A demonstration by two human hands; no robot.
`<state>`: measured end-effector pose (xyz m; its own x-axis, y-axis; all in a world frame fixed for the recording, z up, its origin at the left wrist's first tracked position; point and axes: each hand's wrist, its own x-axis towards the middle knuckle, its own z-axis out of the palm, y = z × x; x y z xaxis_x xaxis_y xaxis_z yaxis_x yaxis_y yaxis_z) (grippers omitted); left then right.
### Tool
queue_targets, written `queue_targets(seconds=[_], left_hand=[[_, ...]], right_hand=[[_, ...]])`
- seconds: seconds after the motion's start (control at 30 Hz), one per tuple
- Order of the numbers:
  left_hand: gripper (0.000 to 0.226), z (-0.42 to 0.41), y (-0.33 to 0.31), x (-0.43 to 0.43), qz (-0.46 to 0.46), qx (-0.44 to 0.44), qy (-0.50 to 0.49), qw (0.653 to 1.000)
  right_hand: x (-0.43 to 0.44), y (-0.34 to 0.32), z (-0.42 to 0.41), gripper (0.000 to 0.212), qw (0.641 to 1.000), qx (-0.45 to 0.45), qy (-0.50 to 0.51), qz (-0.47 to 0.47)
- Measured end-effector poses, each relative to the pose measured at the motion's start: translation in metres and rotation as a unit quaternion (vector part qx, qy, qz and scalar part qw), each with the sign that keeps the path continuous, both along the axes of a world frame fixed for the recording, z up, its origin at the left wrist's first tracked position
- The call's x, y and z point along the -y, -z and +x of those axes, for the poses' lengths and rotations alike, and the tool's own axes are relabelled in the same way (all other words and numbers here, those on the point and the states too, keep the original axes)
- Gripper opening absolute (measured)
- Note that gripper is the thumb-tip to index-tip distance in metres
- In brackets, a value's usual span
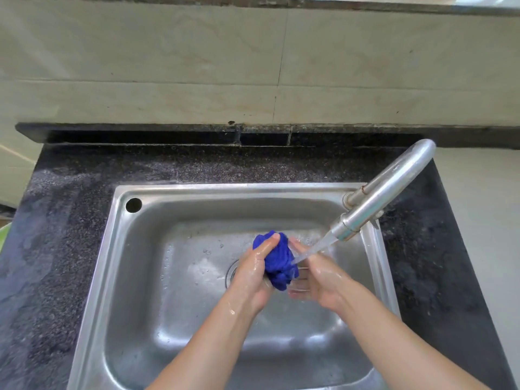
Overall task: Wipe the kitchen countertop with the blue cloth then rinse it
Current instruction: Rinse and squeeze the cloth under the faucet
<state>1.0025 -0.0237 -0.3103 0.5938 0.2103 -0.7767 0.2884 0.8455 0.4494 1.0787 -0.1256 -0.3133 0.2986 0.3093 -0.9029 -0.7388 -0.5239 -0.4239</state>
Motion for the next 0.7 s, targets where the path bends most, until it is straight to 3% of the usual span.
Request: queue_targets(seconds=[0.1,0.17,0.23,0.3,0.37,0.5,0.53,0.6,0.7], left_hand=[[0.012,-0.007,-0.003,0.000,0.069,-0.098,-0.062,0.991],[0.008,-0.014,-0.006,0.000,0.136,-0.143,-0.100,0.975],[0.003,-0.020,-0.009,0.002,0.163,-0.158,-0.144,0.963],[0.008,-0.020,-0.003,0.008,0.101,-0.173,-0.168,0.965],[0.020,-0.014,0.004,0.011,-0.021,-0.182,-0.138,0.973],[0.066,0.002,0.012,0.006,-0.178,-0.107,-0.097,0.973],[0.067,0.007,0.012,0.006,-0.176,-0.106,-0.095,0.974],[0.040,0.016,0.013,0.011,-0.141,-0.101,-0.108,0.979],[0.018,0.024,0.014,0.033,-0.051,-0.082,-0.074,0.993]], right_hand=[[-0.008,-0.005,0.001,0.009,0.995,0.040,0.076,0.059],[-0.014,-0.006,0.015,0.015,0.974,0.093,0.192,0.072],[-0.014,-0.005,0.022,0.019,0.959,0.146,0.235,0.061],[-0.017,-0.006,0.013,0.020,0.961,0.199,0.181,0.059],[-0.021,-0.010,-0.006,0.020,0.962,0.235,0.121,0.071],[-0.005,-0.034,-0.056,0.012,0.934,0.326,-0.007,0.147],[0.003,-0.039,-0.066,0.007,0.922,0.352,-0.047,0.154],[0.009,-0.035,-0.068,0.018,0.900,0.410,-0.091,0.122],[-0.005,-0.001,-0.015,0.031,0.868,0.482,-0.074,-0.092]])
